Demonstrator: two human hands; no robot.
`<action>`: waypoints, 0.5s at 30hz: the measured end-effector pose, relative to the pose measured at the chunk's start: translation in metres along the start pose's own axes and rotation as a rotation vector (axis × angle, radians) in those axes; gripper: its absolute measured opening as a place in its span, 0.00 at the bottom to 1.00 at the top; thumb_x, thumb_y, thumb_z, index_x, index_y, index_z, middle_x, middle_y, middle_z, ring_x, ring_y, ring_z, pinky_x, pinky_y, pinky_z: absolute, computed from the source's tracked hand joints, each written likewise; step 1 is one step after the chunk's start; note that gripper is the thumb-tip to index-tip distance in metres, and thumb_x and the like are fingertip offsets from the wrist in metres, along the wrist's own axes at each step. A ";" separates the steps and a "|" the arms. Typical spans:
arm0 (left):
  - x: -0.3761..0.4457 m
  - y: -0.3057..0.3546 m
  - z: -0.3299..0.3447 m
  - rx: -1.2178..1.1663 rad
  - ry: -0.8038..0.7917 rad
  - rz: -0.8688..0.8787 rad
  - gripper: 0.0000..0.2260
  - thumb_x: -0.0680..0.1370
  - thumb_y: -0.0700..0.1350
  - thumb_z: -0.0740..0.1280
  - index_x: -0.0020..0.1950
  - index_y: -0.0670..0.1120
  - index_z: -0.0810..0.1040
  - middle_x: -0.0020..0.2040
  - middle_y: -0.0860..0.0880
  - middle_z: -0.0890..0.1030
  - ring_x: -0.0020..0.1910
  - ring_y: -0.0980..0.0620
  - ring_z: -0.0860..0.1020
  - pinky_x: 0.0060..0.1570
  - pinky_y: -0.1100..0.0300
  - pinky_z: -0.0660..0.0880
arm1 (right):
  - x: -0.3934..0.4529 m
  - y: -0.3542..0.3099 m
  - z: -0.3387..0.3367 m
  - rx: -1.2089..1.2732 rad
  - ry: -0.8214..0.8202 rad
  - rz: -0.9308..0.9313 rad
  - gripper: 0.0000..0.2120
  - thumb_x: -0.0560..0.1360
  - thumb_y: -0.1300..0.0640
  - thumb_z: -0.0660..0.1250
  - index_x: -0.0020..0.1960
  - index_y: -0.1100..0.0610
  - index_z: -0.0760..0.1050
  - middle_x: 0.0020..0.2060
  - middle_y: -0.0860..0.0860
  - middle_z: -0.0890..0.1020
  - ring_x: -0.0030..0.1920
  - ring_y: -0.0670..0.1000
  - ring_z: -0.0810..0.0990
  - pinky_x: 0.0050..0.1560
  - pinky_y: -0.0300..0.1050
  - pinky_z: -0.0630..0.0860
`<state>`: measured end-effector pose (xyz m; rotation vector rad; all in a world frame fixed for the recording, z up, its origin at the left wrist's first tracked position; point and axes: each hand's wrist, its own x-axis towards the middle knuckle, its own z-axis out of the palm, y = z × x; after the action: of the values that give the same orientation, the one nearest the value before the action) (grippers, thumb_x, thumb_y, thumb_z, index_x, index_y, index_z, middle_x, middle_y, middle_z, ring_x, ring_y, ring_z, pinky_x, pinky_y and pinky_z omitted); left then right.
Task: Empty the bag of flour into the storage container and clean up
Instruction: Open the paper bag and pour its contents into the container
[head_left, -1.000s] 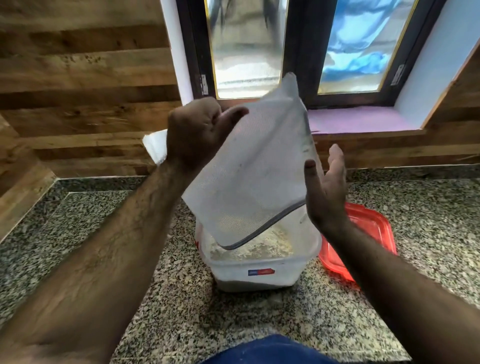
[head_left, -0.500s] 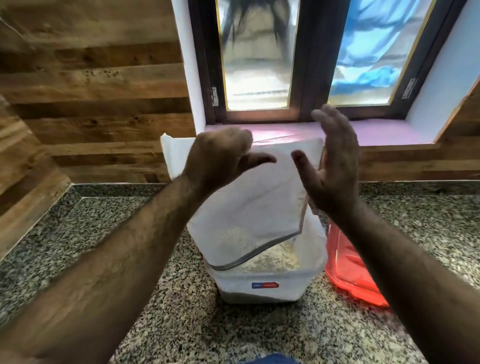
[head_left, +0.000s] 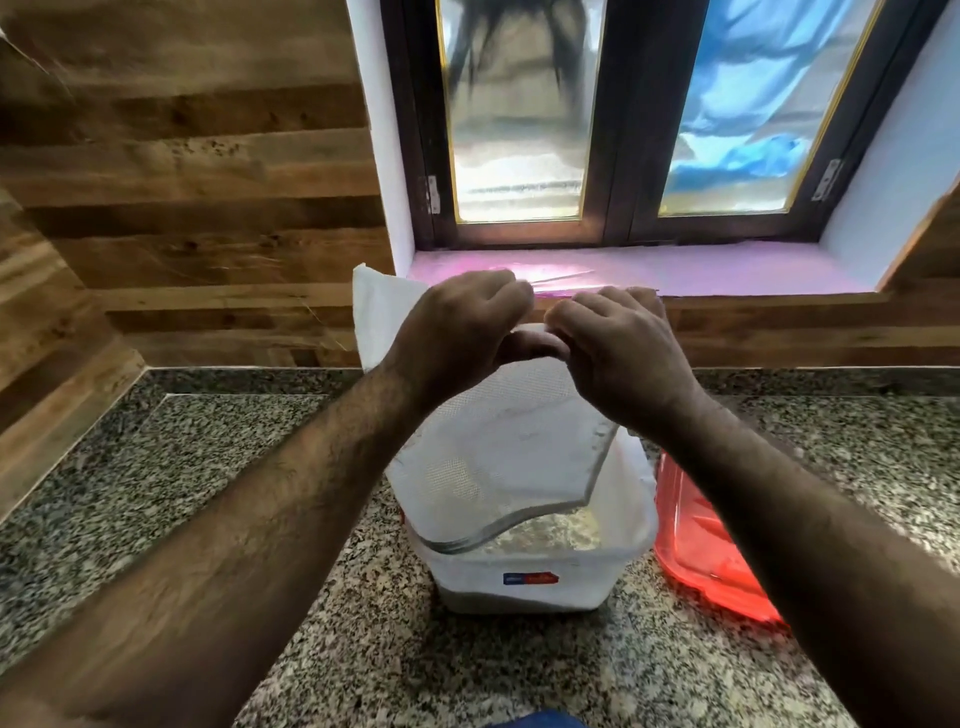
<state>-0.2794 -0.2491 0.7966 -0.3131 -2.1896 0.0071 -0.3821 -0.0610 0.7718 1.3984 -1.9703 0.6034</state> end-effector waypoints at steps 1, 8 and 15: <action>0.001 0.002 -0.004 0.026 0.016 -0.057 0.30 0.80 0.66 0.68 0.53 0.37 0.82 0.46 0.38 0.83 0.41 0.42 0.80 0.41 0.46 0.81 | 0.000 0.000 0.001 0.002 0.031 0.017 0.09 0.84 0.53 0.64 0.54 0.55 0.81 0.47 0.52 0.85 0.47 0.57 0.81 0.52 0.53 0.70; -0.041 0.021 -0.032 0.181 -0.313 -0.385 0.55 0.74 0.82 0.42 0.88 0.42 0.52 0.88 0.42 0.52 0.87 0.44 0.50 0.84 0.39 0.43 | 0.000 0.015 0.006 -0.082 0.159 -0.031 0.06 0.83 0.55 0.68 0.55 0.57 0.81 0.47 0.55 0.85 0.48 0.59 0.81 0.52 0.57 0.73; -0.052 0.023 -0.034 0.268 -0.327 -0.417 0.53 0.76 0.81 0.45 0.88 0.43 0.52 0.88 0.43 0.53 0.87 0.44 0.51 0.84 0.38 0.41 | 0.001 0.016 0.019 -0.049 0.198 -0.044 0.05 0.83 0.56 0.70 0.55 0.58 0.81 0.47 0.56 0.85 0.47 0.60 0.81 0.51 0.58 0.74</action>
<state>-0.2180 -0.2426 0.7734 0.3186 -2.5021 0.1267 -0.4018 -0.0696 0.7596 1.2970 -1.7818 0.6438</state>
